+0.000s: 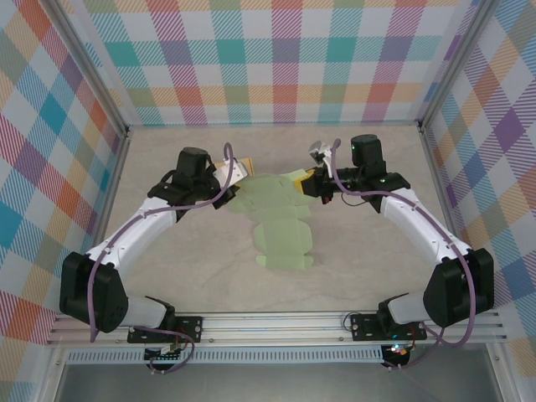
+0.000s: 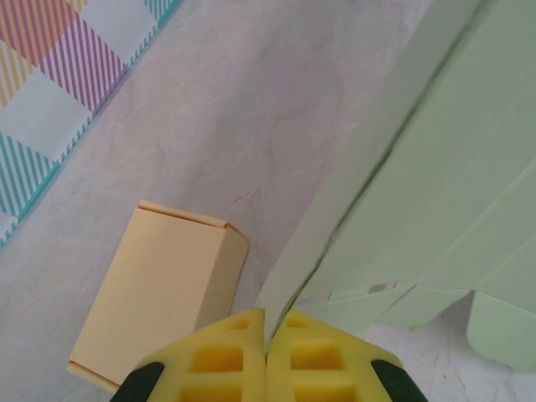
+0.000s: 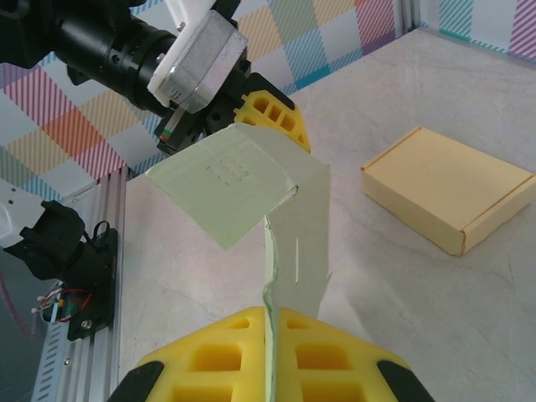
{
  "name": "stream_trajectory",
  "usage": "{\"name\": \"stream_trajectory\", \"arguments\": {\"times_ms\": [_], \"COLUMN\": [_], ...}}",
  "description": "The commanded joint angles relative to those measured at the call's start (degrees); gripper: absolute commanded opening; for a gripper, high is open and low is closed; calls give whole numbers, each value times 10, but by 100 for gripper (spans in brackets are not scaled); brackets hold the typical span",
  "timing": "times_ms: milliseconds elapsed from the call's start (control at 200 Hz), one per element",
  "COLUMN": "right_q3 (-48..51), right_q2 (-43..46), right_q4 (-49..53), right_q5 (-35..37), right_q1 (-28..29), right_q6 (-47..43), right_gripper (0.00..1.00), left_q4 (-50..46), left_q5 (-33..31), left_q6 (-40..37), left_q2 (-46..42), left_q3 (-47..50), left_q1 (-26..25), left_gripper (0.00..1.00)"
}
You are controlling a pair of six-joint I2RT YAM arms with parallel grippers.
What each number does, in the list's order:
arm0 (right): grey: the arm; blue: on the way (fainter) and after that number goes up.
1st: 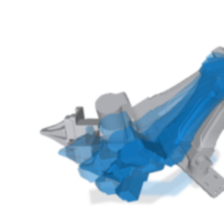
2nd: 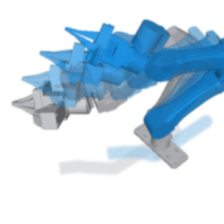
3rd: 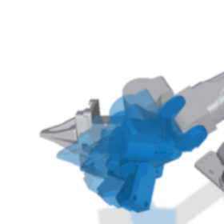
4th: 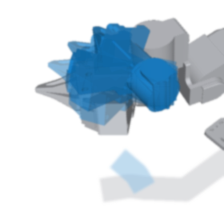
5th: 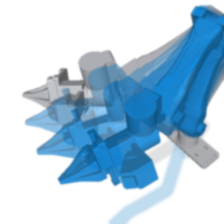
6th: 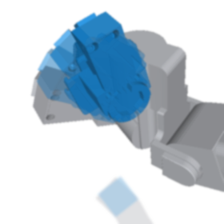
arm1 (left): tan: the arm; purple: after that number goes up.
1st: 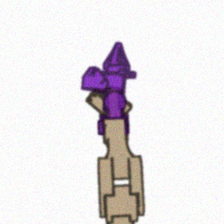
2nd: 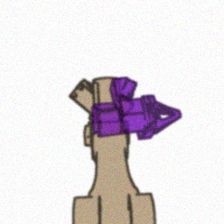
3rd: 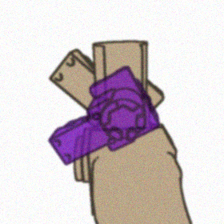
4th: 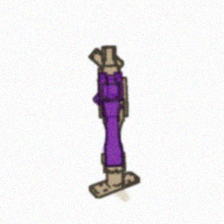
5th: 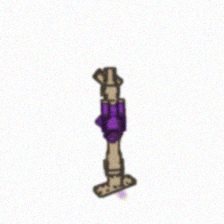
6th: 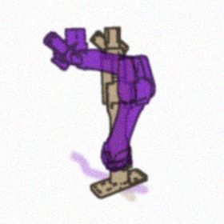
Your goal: Fold the paper box
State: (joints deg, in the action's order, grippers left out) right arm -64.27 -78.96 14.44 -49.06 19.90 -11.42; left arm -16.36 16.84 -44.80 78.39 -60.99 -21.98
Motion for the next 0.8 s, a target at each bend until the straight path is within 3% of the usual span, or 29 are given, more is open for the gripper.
{"name": "stream_trajectory", "arguments": {"times_ms": [0, 95, 145, 285, 385, 510, 580, 675, 795], "right_q3": [5, 12, 19, 34, 67, 84, 74, 56, 49], "right_q2": [-7, -10, -11, -8, 27, 76, 94, 107, 116], "right_q4": [-18, -20, -22, 2, -3, 45, 85, 139, 147], "right_q5": [21, 67, 107, 186, 226, 315, 347, 400, 393], "right_q1": [2, 2, 1, -12, -19, -30, -42, -53, -67], "right_q6": [-4, 12, 29, 123, 216, 306, 341, 378, 412], "right_gripper": [0, 0, 11, 22, 45, 49, 57, 62, 63], "left_q4": [35, 62, 67, 37, -10, -4, 0, 50, 84], "left_q5": [-52, -99, -125, -190, -228, -311, -356, -412, -441], "left_q6": [5, 16, 17, 20, 44, 49, 50, 47, 42], "left_q2": [-2, -6, -8, 12, 49, 101, 132, 162, 182], "left_q3": [-9, 4, 8, -1, -27, -38, -49, -55, -55], "left_q1": [-24, -49, -65, -107, -135, -171, -187, -206, -220], "left_gripper": [0, 0, 0, 0, 0, 0, 0, 0, 0]}}
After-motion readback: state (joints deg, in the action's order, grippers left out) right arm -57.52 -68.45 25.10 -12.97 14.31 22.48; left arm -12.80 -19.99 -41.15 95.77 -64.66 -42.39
